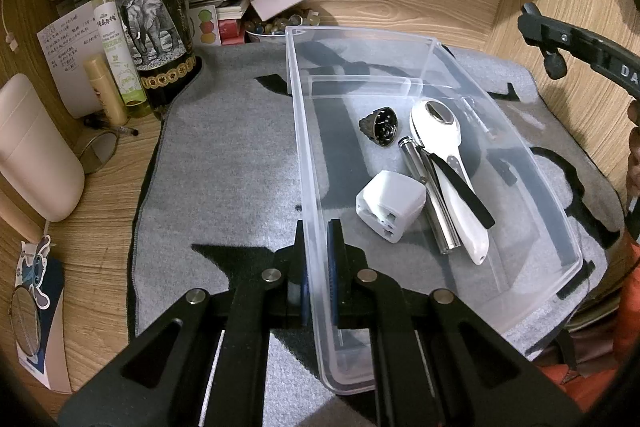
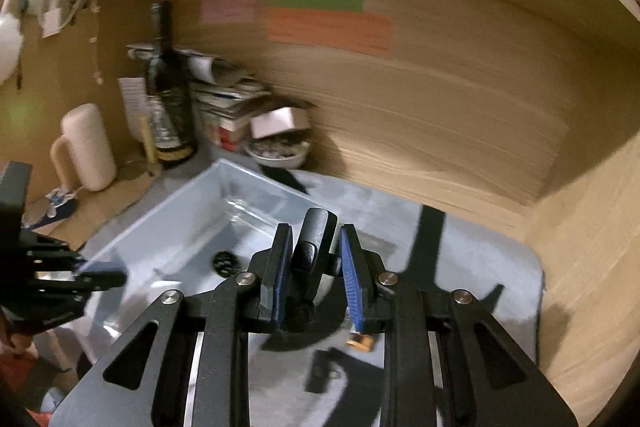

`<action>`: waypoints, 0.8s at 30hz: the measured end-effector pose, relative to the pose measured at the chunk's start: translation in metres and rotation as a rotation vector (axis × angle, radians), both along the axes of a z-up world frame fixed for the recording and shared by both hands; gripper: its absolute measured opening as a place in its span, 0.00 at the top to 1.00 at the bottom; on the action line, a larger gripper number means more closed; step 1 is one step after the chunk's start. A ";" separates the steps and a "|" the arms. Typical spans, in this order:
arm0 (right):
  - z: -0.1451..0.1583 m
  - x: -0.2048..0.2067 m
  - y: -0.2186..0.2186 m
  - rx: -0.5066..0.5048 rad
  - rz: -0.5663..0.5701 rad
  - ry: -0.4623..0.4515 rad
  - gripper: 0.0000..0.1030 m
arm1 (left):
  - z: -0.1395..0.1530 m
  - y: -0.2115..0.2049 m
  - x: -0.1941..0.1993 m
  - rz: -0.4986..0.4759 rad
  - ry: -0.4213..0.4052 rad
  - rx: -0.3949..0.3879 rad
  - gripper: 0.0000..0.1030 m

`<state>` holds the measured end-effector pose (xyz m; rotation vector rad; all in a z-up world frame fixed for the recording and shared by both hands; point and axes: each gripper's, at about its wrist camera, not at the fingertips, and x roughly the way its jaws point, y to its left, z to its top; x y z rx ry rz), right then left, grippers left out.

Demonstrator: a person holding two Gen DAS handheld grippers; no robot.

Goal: Organize rigid objects
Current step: 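Move the right tool to the small black plastic piece and grasp it, then carry the black piece into the box and open the right tool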

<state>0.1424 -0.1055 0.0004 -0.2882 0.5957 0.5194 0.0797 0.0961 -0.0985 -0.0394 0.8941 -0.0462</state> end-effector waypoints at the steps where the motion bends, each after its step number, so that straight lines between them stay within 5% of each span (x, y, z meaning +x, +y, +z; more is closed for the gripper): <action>1: 0.000 -0.002 0.004 -0.001 0.013 0.000 0.79 | 0.000 0.000 0.000 0.000 0.000 -0.001 0.93; 24: -0.066 0.003 0.070 -0.138 0.171 0.204 0.78 | -0.001 0.001 0.002 -0.001 0.001 -0.002 0.93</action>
